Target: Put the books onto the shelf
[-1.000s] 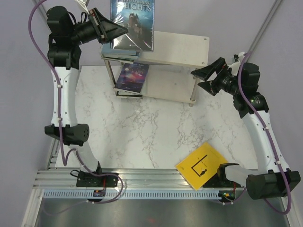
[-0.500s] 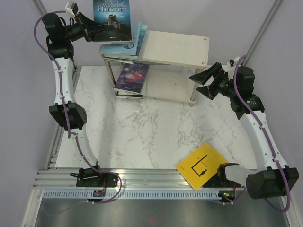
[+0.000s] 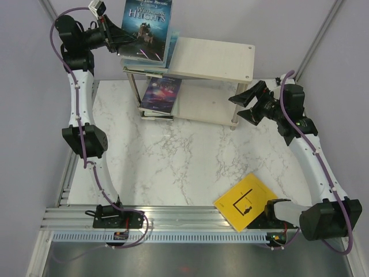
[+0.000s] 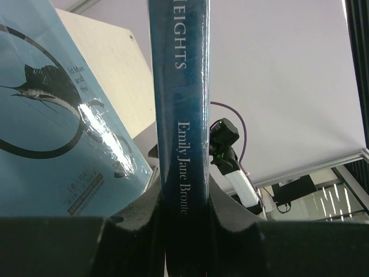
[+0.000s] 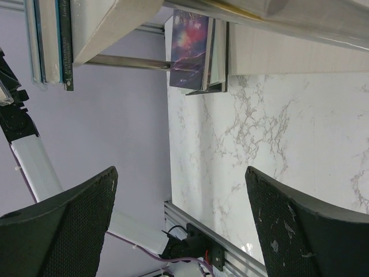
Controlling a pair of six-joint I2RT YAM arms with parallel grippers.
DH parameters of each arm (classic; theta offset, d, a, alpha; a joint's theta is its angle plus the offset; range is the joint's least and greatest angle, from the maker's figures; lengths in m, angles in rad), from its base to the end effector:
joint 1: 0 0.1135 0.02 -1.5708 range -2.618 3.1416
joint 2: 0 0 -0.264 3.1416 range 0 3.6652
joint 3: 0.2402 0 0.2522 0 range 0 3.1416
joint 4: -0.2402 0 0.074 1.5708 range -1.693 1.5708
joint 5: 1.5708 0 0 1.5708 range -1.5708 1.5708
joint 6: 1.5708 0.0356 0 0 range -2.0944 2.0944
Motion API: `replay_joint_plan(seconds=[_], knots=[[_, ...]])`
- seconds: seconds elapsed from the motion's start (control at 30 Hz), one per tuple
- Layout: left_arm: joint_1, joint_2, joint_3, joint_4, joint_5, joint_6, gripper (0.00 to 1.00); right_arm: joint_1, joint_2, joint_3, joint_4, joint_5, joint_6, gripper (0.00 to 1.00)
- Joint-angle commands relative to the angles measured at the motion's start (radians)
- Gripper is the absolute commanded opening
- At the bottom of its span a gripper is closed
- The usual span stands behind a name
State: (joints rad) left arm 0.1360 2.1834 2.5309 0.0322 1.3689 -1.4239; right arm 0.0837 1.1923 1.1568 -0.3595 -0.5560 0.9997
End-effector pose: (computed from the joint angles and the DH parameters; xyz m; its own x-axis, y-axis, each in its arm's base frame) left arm 0.4576 0.0274 0.4994 -0.8112 -0.3112 -0.4951 0.4912 0.0968 -0.8656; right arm 0.2631 0.0409 0.3700 -0.6754 0.6604 -0.3281 0.0218 0.4626 0.8863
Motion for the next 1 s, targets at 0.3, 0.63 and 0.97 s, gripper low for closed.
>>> replay_joint_plan(seconds=[0.3, 0.63, 0.97], knots=[[-0.003, -0.002, -0.026, 0.04, -0.03, 0.034, 0.17, 0.005, -0.017, -0.045, 0.031, 0.01, -0.001, 0.94], [0.001, -0.014, -0.05, -0.063, -0.085, 0.143, 0.89, 0.005, -0.019, -0.051, 0.031, 0.015, -0.003, 0.94], [-0.001, -0.016, -0.044, -0.166, -0.108, 0.249, 1.0, 0.004, -0.011, -0.057, 0.031, 0.019, -0.006, 0.94]])
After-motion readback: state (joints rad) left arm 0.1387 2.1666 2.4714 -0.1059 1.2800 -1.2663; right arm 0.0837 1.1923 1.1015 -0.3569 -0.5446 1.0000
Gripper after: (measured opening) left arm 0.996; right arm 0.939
